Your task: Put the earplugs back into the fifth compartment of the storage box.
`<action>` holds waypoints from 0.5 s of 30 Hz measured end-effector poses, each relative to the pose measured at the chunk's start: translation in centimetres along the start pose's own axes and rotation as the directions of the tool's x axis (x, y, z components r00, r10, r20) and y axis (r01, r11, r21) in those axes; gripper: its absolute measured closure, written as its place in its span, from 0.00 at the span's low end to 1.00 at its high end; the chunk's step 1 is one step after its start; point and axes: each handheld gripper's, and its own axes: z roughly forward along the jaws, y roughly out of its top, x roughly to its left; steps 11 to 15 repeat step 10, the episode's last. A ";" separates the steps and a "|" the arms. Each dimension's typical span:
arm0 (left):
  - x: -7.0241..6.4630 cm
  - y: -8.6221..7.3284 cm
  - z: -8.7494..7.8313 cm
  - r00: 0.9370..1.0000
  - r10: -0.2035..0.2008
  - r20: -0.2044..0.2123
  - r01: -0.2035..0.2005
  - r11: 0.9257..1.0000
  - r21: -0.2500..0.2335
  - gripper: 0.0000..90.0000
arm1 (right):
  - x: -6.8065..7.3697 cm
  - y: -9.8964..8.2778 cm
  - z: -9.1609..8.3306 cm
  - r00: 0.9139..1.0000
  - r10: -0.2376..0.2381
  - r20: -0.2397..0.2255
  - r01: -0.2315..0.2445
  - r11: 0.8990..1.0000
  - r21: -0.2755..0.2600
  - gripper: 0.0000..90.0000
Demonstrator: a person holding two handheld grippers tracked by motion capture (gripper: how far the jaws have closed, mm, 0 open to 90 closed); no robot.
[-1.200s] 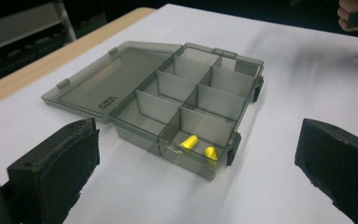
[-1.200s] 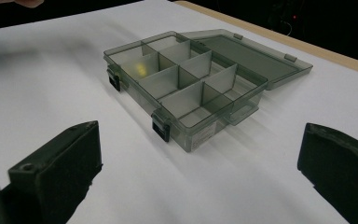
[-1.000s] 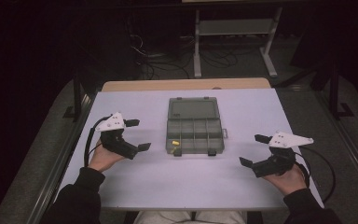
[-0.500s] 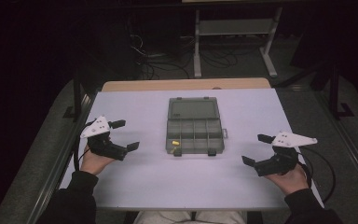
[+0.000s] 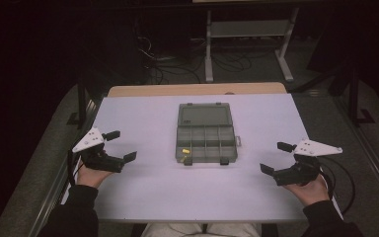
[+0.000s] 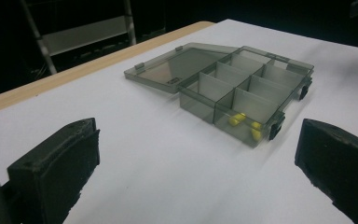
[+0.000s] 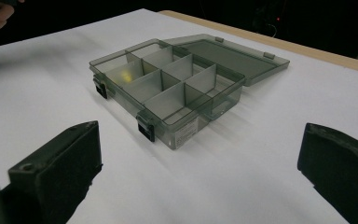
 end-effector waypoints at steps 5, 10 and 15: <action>0.1 -0.4 -0.7 0.999 -0.004 -0.035 0.004 1.000 -0.003 0.00 | -0.1 -0.2 -0.2 1.000 0.007 0.005 -0.007 1.000 -0.004 0.00; 0.5 -1.1 -1.0 0.999 -0.036 -0.028 0.036 0.999 0.000 0.00 | -0.2 -0.3 -0.3 1.000 0.015 0.012 -0.015 1.000 -0.013 0.00; 0.5 -1.1 -1.0 0.999 -0.036 -0.028 0.036 0.999 0.000 0.00 | -0.2 -0.3 -0.3 1.000 0.015 0.012 -0.015 1.000 -0.013 0.00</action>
